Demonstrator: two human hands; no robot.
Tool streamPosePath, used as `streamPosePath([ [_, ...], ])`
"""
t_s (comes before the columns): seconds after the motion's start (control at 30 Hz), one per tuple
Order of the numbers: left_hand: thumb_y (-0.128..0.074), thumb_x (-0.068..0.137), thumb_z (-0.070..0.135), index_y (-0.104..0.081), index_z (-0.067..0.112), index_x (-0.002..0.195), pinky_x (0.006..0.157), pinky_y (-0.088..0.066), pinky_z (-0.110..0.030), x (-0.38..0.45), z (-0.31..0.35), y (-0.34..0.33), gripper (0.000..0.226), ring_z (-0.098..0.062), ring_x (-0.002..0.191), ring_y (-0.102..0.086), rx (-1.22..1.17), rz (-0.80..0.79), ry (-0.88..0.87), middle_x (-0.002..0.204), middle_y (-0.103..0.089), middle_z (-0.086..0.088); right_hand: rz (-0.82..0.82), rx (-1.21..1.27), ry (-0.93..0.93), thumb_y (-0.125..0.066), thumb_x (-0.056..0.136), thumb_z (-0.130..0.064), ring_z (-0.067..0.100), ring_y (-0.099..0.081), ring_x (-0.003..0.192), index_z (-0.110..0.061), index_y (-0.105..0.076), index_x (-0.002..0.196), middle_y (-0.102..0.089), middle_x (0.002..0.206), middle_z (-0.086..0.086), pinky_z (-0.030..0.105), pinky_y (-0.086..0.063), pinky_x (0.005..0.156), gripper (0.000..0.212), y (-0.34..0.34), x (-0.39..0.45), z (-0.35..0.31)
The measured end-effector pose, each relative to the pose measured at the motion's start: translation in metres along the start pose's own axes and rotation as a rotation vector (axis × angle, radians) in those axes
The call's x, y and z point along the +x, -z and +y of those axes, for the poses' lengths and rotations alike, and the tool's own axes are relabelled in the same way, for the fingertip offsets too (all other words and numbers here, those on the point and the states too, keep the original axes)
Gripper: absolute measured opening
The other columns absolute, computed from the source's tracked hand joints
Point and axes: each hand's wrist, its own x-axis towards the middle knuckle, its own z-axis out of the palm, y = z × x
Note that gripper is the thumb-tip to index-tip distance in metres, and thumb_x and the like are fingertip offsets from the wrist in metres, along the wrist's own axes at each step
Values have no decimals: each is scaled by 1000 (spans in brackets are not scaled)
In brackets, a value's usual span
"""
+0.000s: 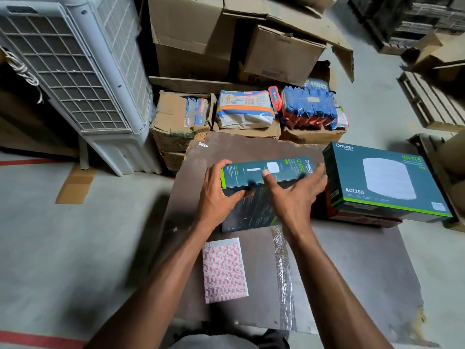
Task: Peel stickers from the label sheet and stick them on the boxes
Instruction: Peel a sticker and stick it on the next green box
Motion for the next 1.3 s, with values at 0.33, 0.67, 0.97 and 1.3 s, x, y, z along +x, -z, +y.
streamPosePath([
  [0.33,-91,70,23,-51,10,136,95,-46,-20,-42,27,-30,79,-16,119,-52,-87,190,61,129,-56,-7,-144,348,-519,-80,5,-87,36,-53,131,-30,20,154,-40,154,11,57,-45,108,189,-55,46,-13],
  [0.67,-89,77,21,-37,19,141,100,-52,-36,-77,50,-55,82,-18,124,-55,-183,167,1,136,-45,-4,-166,-542,-83,-82,74,-48,36,-61,121,-15,-25,144,-59,134,13,51,-49,100,96,-50,36,-34],
  [0.97,-78,70,60,-13,39,144,91,-56,-36,-97,55,-64,100,-19,117,-60,-277,-46,79,139,-49,-4,-222,-1006,94,-70,86,-32,59,-45,130,-35,8,162,29,166,14,56,-54,92,109,-36,32,-21],
  [1.3,-70,86,63,-31,32,136,95,-54,-42,-105,24,-58,71,-16,120,-61,-320,-247,32,133,-57,1,-201,-1074,355,-55,94,-27,42,-39,117,-52,-3,158,22,170,1,47,-43,81,87,-8,19,15],
])
